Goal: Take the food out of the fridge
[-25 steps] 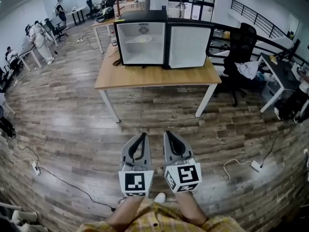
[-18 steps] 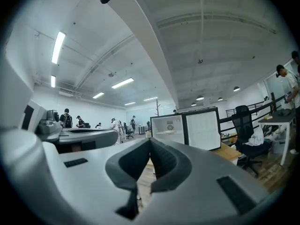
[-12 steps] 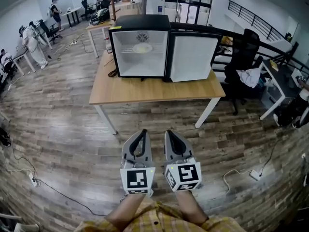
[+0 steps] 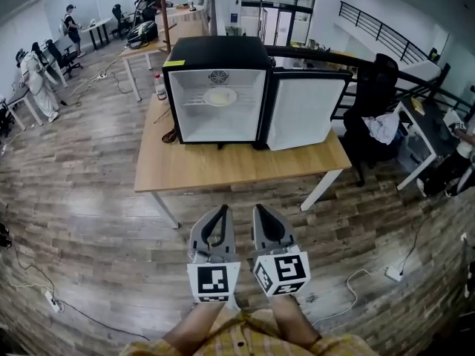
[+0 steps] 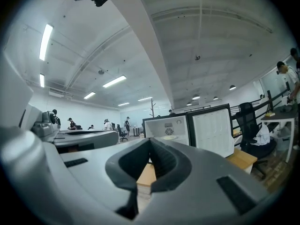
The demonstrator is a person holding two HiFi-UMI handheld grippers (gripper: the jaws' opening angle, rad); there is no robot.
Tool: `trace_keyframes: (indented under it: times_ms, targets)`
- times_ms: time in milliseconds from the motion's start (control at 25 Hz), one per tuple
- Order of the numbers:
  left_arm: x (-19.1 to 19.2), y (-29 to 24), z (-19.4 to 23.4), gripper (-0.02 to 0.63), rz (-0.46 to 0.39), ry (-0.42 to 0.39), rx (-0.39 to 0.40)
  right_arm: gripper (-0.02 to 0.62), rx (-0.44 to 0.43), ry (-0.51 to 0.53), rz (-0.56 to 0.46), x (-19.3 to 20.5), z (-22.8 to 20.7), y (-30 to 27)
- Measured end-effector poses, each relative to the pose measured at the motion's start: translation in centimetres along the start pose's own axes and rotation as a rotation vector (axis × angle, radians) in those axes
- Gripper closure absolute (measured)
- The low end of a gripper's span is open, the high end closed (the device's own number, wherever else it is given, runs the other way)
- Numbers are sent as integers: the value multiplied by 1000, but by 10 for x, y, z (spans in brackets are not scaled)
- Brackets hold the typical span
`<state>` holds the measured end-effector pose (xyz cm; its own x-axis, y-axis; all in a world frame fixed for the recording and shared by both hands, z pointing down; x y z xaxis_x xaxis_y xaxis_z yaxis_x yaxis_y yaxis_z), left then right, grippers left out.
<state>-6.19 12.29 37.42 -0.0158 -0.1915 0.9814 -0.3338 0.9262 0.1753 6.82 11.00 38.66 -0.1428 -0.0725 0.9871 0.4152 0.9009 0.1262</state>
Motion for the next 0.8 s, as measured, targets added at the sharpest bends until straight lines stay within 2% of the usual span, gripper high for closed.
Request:
trace_keyframes:
  times_ms: [360,600,800]
  targets:
    - [20,-33,35,598,5,94,7,594,27,12,43,13,1,-44]
    - [34,-62,44,598,22,117,27,594,29,2,55,22,-13,-75]
    - [48,-98,46,598,46,103,41,594,25,-4,55,31,-35,-103]
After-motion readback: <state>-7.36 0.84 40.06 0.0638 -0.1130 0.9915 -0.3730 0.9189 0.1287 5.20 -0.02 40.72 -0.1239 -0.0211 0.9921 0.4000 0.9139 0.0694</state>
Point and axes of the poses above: the fingertips, and each gripper's own axes: y backward along the fingers, z to its left, x out of its underside, the point moved 8 cm from there along y, backward along the fingers, and after that the axes turned 9 degrees about -z, right-handed, at the moved point
